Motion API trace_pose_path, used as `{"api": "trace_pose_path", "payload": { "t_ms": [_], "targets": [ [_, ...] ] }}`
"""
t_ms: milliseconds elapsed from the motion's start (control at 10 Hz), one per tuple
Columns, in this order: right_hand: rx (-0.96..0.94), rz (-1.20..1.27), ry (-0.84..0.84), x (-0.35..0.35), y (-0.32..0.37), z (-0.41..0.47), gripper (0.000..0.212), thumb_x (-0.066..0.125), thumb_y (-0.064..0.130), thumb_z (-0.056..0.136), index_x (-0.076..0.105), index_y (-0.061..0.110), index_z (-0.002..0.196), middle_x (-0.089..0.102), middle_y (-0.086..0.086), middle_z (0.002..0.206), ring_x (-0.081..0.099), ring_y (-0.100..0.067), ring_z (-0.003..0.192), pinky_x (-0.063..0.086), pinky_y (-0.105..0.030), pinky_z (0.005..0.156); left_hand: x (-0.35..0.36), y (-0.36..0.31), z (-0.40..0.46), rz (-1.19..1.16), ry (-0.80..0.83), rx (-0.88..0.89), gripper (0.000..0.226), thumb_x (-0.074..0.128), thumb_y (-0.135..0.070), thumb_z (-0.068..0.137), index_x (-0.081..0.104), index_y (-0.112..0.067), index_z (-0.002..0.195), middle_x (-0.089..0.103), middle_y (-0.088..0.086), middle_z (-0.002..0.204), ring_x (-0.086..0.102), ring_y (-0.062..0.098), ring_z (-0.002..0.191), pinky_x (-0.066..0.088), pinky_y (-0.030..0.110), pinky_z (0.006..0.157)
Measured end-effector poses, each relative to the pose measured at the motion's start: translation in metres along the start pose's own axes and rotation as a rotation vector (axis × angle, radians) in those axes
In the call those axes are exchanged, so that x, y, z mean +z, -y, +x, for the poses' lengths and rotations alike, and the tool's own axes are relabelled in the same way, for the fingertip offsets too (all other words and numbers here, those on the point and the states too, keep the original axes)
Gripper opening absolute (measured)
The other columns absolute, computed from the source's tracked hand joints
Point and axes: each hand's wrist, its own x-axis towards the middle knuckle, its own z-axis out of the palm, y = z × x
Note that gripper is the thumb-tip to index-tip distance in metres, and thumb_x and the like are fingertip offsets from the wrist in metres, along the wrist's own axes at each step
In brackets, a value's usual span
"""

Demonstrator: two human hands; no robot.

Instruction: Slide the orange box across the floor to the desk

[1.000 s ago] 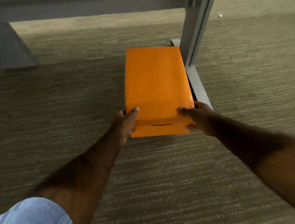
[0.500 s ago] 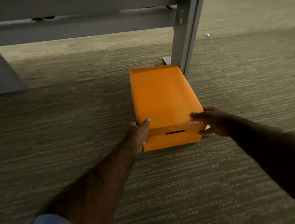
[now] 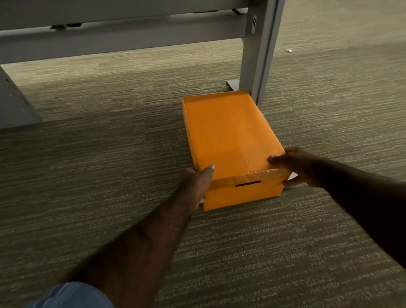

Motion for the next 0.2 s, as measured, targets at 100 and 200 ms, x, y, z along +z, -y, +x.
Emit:
{"api": "trace_pose_path", "payload": {
  "t_ms": [100,200],
  "targets": [
    [-0.097,-0.214,-0.182,0.018,0.003,-0.008,0.064,0.071,0.046,0.101,0.051,0.014,0.152,0.063,-0.017,0.147,0.065,-0.037,0.125,0.057,-0.056,0.104,0.001,-0.008,-0.014,0.227,-0.135,0.158,0.070,0.058,-0.056,0.095,0.038,-0.014,0.147,0.051,0.013,0.145,0.057,0.032,0.121,0.051,0.048,0.100],
    [-0.200,-0.395,-0.408,0.031,0.005,-0.025,0.078,0.065,0.053,0.102,0.037,0.012,0.163,0.047,-0.019,0.163,0.056,-0.042,0.139,0.051,-0.056,0.108,-0.004,-0.012,-0.029,0.369,-0.230,0.298,0.086,0.053,-0.062,0.095,0.019,-0.013,0.158,0.033,0.013,0.160,0.042,0.034,0.140,0.043,0.049,0.109]
  ]
}}
